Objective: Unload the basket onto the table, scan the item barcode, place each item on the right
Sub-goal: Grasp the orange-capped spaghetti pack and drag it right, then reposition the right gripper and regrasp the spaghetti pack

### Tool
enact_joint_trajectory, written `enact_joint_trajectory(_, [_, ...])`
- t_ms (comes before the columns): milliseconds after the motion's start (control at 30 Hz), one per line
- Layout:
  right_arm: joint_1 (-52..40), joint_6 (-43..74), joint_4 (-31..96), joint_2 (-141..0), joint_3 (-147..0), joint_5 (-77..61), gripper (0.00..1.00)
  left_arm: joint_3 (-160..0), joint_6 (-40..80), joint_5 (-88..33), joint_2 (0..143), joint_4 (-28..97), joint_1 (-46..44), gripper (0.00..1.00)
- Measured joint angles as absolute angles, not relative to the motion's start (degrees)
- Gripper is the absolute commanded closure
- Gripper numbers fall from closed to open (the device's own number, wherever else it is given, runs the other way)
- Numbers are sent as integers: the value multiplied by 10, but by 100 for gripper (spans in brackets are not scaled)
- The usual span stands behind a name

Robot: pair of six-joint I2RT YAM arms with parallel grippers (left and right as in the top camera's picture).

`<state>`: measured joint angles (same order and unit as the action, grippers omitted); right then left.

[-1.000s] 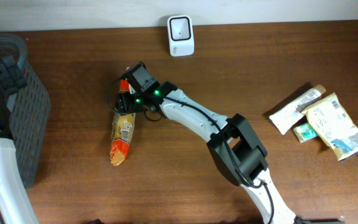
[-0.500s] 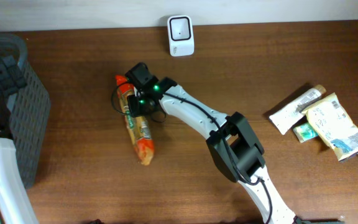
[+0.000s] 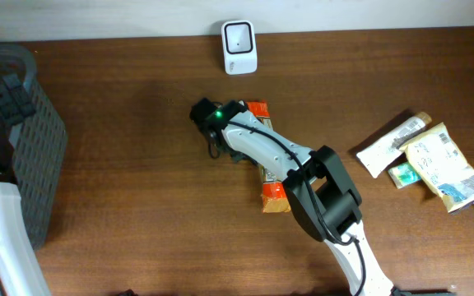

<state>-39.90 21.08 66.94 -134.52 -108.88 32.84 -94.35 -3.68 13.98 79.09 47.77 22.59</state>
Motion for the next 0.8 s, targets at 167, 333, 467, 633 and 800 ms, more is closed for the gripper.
enact_joint_trajectory(167, [-414,207,663,-1345,-1098,217,26,-943,-37,140,791,478,226,1])
enact_joint_trajectory(333, [-430,177,642,-1343,-1108,79,26,-943,-37,140,791,478,226,1])
enact_joint_trajectory(467, [-397,151,708,-1330,-1152,18,21,-943,-37,140,791,478,226,1])
enact_joint_trajectory(633, [-207,46,767,-1237,-1202,-133,10,-943,-37,140,791,477,226,1])
enact_joint_trajectory(800, [-65,-99,751,-1263,-1108,-312,18,-943,-37,140,791,478,226,1])
